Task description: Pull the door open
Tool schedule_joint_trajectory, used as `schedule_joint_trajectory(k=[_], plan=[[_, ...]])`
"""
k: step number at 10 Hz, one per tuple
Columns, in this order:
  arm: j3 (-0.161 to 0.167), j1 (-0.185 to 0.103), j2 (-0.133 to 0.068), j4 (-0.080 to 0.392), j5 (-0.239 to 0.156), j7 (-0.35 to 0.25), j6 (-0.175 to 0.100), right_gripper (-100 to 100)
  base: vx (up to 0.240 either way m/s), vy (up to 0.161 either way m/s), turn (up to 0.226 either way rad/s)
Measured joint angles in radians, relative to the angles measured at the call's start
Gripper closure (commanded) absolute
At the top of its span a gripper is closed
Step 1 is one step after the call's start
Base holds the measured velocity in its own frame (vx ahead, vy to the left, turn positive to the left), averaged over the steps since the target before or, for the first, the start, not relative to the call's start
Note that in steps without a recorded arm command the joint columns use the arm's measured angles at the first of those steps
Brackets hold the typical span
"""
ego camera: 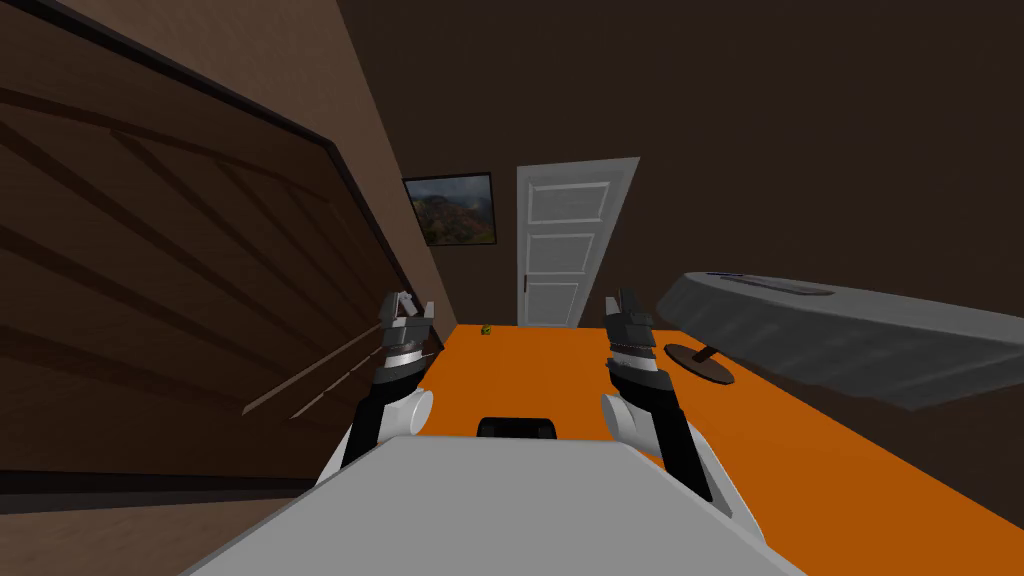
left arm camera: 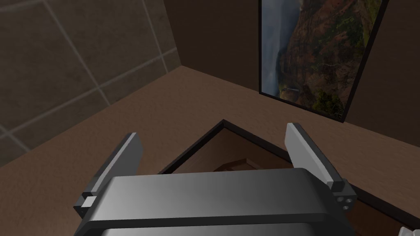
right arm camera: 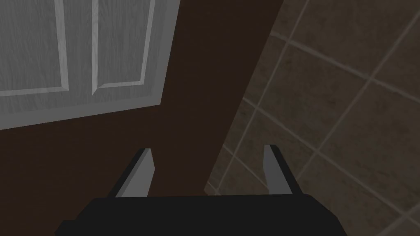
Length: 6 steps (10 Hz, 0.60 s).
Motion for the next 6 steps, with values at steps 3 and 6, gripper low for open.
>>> schedule_joint_trajectory(k=[3, 6], plan=[[0.011, -0.009, -0.02, 0.05, -0.032, -0.038, -0.016, -100, 0.116, -0.003, 0.064], [0.015, -0.03, -0.038, 0.101, -0.065, -0.079, -0.027, -100, 0.097, 0.002, 0.059]])
